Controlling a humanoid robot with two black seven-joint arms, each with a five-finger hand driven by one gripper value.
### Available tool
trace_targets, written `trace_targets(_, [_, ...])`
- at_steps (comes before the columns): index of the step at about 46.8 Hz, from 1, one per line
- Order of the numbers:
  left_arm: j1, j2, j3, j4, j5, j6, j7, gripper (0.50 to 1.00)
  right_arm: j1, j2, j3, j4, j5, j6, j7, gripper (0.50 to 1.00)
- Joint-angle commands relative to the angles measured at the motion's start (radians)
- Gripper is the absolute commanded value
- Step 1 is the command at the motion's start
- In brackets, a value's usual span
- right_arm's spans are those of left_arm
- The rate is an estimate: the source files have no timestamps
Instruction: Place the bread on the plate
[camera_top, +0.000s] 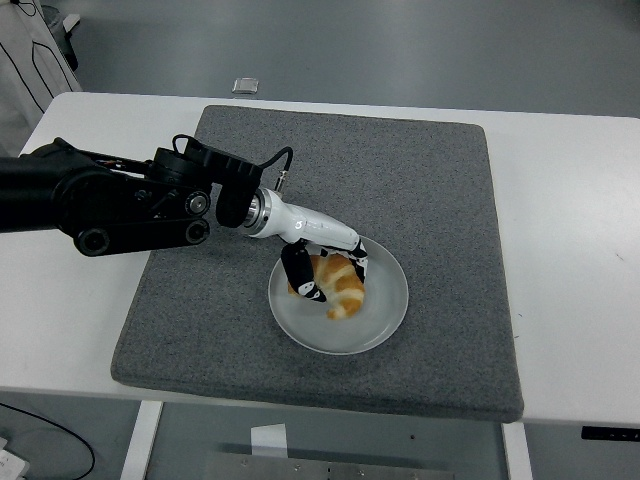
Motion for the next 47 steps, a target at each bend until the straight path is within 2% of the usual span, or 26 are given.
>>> trace_targets(1, [0.0, 0.0, 0.007, -0.001, 0.0, 0.0, -0.001, 0.5, 0.0, 0.0, 0.0, 0.0, -0.001, 0.0, 0.0, 0.932])
trace_targets(4, [0.0, 0.0, 0.009, -0.001, -0.002, 0.0, -0.001, 0.512, 0.0, 0.0, 0.0, 0.0, -0.001, 0.0, 0.0, 0.932])
trace_targets(6, [0.0, 0.001, 0.009, -0.001, -0.006, 0.0, -0.001, 0.563, 0.002, 0.0, 0.0, 0.0, -0.001, 0.0, 0.0, 0.932])
trace_targets(10, [0.0, 0.002, 0.009, -0.003, -0.012, 0.0, -0.003, 0.705, 0.0, 0.0, 0.0, 0.0, -0.001, 0.0, 0.0, 0.932])
trace_targets(14, [-0.002, 0.002, 0.009, -0.004, -0.016, 0.0, -0.003, 0.788, 0.0, 0.0, 0.0, 0.0, -0.001, 0.0, 0.0, 0.932])
trace_targets(16, [-0.002, 0.003, 0.007, -0.004, -0.017, 0.0, -0.003, 0.852, 0.0, 0.0, 0.0, 0.0, -0.001, 0.0, 0.0, 0.932])
trace_targets(22, [-0.005, 0.008, 0.007, -0.006, -0.022, -0.001, -0.005, 0.93, 0.0, 0.0, 0.0, 0.0, 0.001, 0.0, 0.002, 0.932])
trace_targets(35, [-0.017, 0.014, 0.006, -0.012, -0.068, -0.012, -0.005, 0.992, 0.0, 0.0, 0.0, 0.0, 0.001, 0.0, 0.0, 0.932])
trace_targets(40, [-0.037, 0.031, 0.003, -0.019, -0.098, -0.017, -0.005, 0.994, 0.002, 0.0, 0.0, 0.0, -0.001, 0.0, 0.0, 0.932])
trace_targets(47, [-0.08, 0.067, -0.005, -0.024, -0.215, -0.055, -0.006, 0.994, 0.0, 0.0, 0.0, 0.0, -0.001, 0.0, 0.0, 0.932])
